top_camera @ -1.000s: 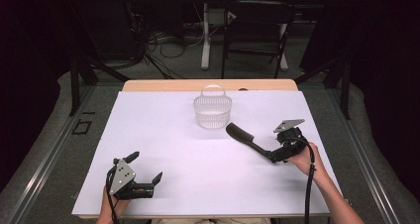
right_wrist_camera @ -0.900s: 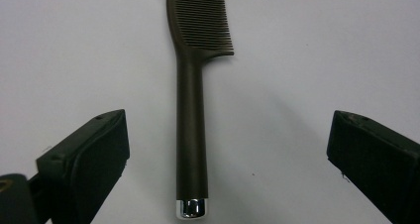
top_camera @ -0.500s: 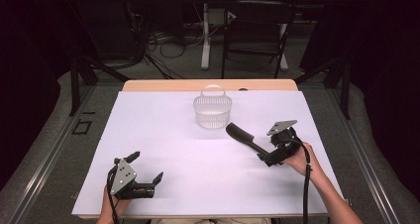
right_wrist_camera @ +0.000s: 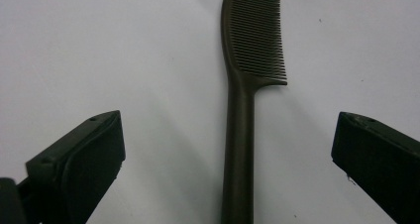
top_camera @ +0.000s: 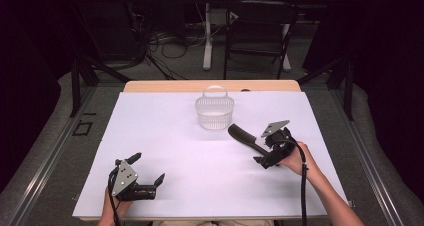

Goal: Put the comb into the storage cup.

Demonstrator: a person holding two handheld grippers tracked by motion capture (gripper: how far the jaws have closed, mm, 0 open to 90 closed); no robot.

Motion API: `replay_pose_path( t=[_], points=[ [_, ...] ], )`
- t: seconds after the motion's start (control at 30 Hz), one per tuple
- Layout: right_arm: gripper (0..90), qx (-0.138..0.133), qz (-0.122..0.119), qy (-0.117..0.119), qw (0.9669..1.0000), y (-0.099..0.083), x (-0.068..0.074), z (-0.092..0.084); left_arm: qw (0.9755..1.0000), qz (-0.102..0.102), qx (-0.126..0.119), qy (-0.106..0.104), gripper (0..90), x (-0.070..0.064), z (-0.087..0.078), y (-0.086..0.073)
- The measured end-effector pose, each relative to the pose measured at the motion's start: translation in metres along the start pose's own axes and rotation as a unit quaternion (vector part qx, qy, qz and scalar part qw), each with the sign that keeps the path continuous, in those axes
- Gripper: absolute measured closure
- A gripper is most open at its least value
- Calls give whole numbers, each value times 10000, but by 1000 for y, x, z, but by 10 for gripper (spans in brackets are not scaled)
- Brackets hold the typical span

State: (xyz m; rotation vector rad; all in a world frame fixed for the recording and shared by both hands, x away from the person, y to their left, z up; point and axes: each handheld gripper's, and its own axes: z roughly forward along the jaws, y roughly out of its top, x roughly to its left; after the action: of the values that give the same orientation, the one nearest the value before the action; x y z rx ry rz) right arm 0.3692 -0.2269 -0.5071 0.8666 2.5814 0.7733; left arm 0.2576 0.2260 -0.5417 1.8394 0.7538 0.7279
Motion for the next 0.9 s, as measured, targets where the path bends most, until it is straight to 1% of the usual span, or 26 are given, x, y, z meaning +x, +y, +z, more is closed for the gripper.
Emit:
replay_pose_path(
  t=[0.17, 0.27, 0.3, 0.33, 0.4, 0.53, 0.6, 0.63, 0.67, 0.7, 0.77, 0.8, 0.87, 0.9],
  points=[
    [0, 118, -83, 76, 9999, 8, 3, 6, 10000, 15, 10, -10, 0, 0, 0, 0],
    [0, 195, -137, 42, 9997, 13, 4, 11, 10000, 31, 2, -15, 0, 0, 0, 0],
    [0, 229, -104, 49, 9997, 15, 5, 12, 10000, 31, 2, -15, 0, 0, 0, 0],
    [0, 256, -133, 72, 9996, 17, 5, 13, 10000, 33, -4, -24, 0, 0, -1, 0],
    [0, 273, -144, 16, 9995, 20, 4, 15, 10000, 45, -7, -16, 0, 0, -1, 0],
    [7, 407, -69, -60, 9991, 22, 2, 18, 10000, 44, -10, -26, 0, 0, -1, 0],
    [13, 453, -59, -46, 9989, 22, 2, 18, 10000, 32, -34, -65, 0, 0, -2, 0],
    [36, 530, -86, -66, 9985, 24, 1, 19, 9999, 44, -52, -80, 0, 0, -2, 0],
    [65, 562, -87, -51, 9984, 24, 1, 20, 9999, 95, -16, -62, 0, -1, -2, 1],
    [90, 558, -46, -38, 9984, 24, 1, 20, 9999, 91, -13, -68, 0, -1, -1, 1],
    [155, 624, -59, -40, 9980, 25, 1, 22, 9999, 91, -5, -67, 0, -1, -1, 0],
    [155, 624, -59, -40, 9980, 25, 1, 22, 9999, 91, -5, -67, 0, -1, -1, 0],
    [245, 723, 10, -56, 9974, 27, 1, 24, 9999, 92, -2, -61, 0, -1, -1, 0],
    [312, 775, 36, -49, 9970, 27, 0, 24, 9999, 89, -2, -62, 0, -1, -1, 0]
  ],
)
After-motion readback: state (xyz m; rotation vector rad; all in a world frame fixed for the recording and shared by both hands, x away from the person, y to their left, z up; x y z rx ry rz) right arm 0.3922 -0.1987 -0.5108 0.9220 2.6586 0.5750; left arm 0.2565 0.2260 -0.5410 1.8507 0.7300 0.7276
